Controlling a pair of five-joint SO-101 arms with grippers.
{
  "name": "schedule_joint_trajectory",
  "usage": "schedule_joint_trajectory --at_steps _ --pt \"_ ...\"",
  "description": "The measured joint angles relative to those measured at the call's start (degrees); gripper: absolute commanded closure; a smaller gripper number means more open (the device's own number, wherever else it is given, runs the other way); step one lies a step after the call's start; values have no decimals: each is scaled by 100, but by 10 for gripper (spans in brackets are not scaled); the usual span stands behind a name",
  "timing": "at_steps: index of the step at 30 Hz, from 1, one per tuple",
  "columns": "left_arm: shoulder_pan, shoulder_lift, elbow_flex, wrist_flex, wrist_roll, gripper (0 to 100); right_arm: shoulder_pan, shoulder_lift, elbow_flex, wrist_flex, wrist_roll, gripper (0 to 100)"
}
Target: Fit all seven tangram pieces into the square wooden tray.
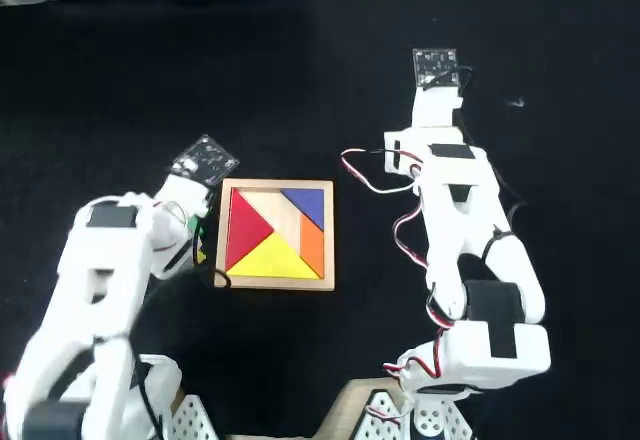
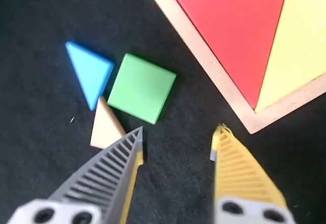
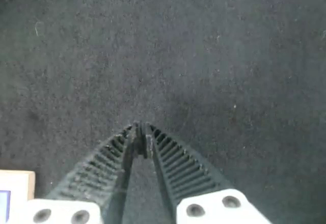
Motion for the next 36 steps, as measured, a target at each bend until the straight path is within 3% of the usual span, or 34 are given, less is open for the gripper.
schedule_joint_trajectory --at_steps 15,21,26,36 --pt "-202 3508 -2391 -18 -1512 779 0 360 -290 -9 0 988" --pt "-457 3938 -2848 -18 -1793 775 0 360 -290 -9 0 988" --pt "-510 4000 -2919 -9 -1811 697 0 360 -290 -9 0 988" --pt "-510 4018 -2919 -18 -2075 694 0 360 -290 -9 0 988"
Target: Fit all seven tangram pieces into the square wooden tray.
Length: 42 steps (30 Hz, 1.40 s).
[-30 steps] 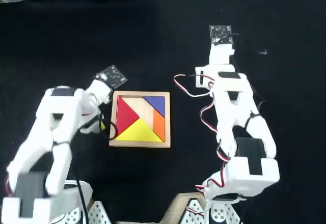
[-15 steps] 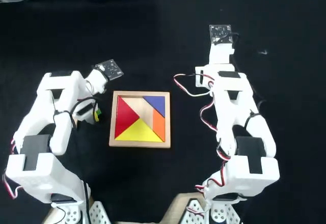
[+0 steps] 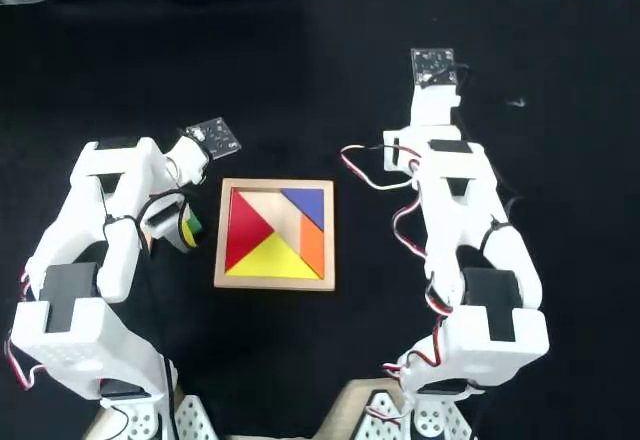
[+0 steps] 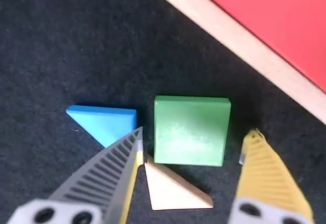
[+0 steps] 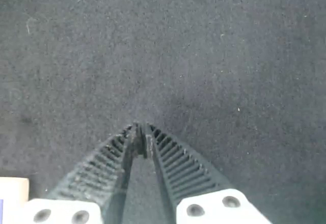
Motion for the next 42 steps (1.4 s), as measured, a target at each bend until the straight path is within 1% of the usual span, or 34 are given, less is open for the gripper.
schedule_joint_trajectory --at_steps 8,12,15,19,25,29,32,36,38,42 --pt "0 158 -9 0 -53 697 0 0 0 0 0 988" --pt "0 536 -413 167 -53 703 0 0 0 0 0 988" --pt "0 870 -914 607 -53 777 0 0 0 0 0 988" --pt "0 1134 -1319 941 -53 871 0 0 0 0 0 988" --pt "132 1073 -1415 1055 -53 916 0 0 0 0 0 988" --pt "413 914 -1723 1591 18 948 0 0 0 0 0 988" --pt "659 492 -1547 1934 193 949 0 0 0 0 0 988" --pt "967 0 -1415 1987 404 946 0 0 0 0 0 988" --pt "958 -114 -1266 1785 448 900 0 0 0 0 0 988" --pt "782 -114 -835 1046 484 751 0 0 0 0 0 988"
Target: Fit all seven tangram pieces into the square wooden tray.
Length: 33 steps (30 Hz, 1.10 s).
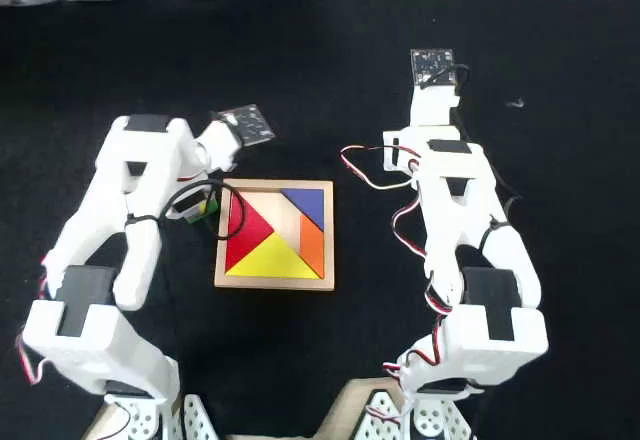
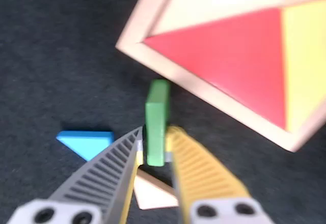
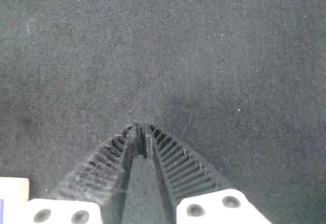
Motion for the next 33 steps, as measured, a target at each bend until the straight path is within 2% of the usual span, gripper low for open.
schedule_joint_trajectory --at_steps 4,13,17,33 --pt "-264 -35 475 -536 9 745 0 0 0 0 0 988" --pt "-176 -35 527 -703 9 765 0 0 0 0 132 988" --pt "-167 -105 527 -1020 9 754 0 0 0 0 132 988" --pt "-114 615 44 -1090 9 746 0 0 0 0 141 988"
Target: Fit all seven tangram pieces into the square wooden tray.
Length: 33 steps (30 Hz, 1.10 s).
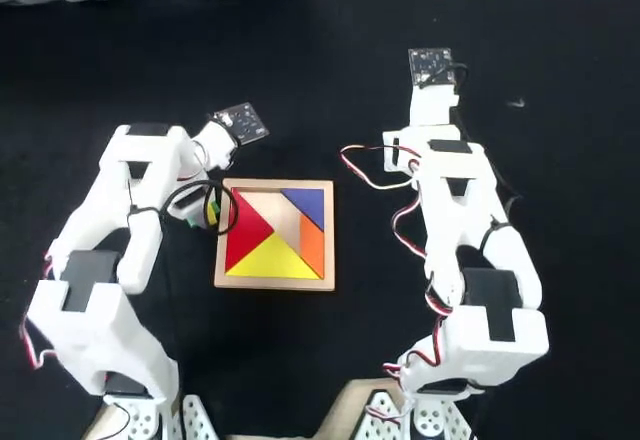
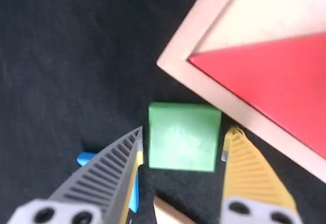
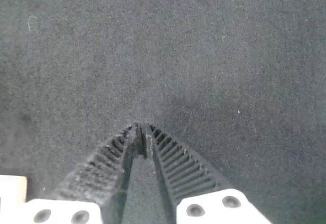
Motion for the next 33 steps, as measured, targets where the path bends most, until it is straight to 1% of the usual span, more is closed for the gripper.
schedule_joint_trajectory --at_steps 8,14,22,28,33 --pt "0 791 -695 62 -26 749 0 0 0 0 0 988" --pt "0 993 -1116 589 -18 873 0 0 0 0 0 988" --pt "9 985 -1266 958 -123 878 0 0 0 0 0 988" --pt "-18 360 -1398 1609 9 877 0 0 0 0 0 988" --pt "-9 -510 -1204 1679 123 877 0 0 0 0 0 988"
